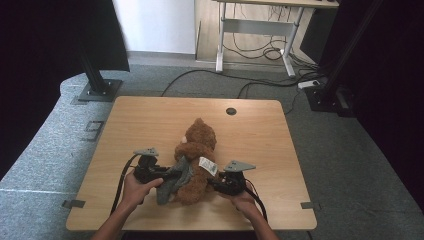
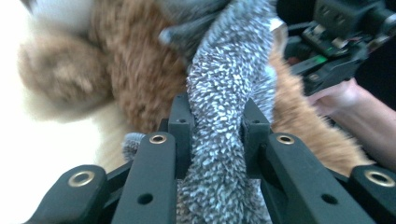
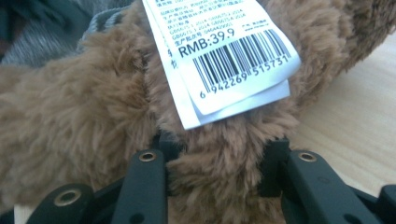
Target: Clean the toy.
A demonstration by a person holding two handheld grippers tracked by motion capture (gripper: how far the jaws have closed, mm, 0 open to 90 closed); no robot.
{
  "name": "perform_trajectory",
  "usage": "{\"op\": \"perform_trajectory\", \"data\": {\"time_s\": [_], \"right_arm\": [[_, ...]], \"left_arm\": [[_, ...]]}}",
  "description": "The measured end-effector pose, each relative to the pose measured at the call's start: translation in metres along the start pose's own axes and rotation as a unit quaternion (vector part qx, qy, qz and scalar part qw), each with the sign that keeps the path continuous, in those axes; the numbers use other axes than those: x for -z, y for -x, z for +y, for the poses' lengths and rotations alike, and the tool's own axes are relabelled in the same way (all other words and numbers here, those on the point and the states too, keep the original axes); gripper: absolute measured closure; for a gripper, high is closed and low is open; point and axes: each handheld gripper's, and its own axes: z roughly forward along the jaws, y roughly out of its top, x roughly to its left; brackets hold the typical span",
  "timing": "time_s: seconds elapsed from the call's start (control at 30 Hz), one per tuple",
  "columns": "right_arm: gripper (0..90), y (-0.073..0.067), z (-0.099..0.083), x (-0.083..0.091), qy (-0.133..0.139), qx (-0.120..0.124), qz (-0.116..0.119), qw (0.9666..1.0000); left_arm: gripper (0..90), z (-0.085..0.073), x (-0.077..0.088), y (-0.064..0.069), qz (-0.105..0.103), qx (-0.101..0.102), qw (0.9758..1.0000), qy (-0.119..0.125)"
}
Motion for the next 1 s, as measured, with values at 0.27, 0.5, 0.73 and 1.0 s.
{"op": "perform_trajectory", "data": {"time_s": [0.27,0.5,0.73,1.0], "right_arm": [[63.4,-0.006,0.009,0.012,0.017,0.024,0.016,0.9994],[63.3,-0.013,0.013,0.012,0.000,0.042,-0.004,0.9991],[63.3,-0.023,0.014,0.004,-0.011,0.066,0.000,0.9977],[63.5,-0.028,0.008,0.003,-0.023,0.084,0.013,0.9962]], "left_arm": [[71.5,0.020,0.018,0.030,-0.032,-0.038,0.9982,0.035],[71.5,0.029,0.022,0.047,-0.056,-0.054,0.9958,0.047],[71.5,0.032,-0.010,0.046,-0.045,-0.050,0.9976,0.013],[71.9,0.028,-0.013,0.034,-0.021,-0.039,0.9990,0.012]]}}
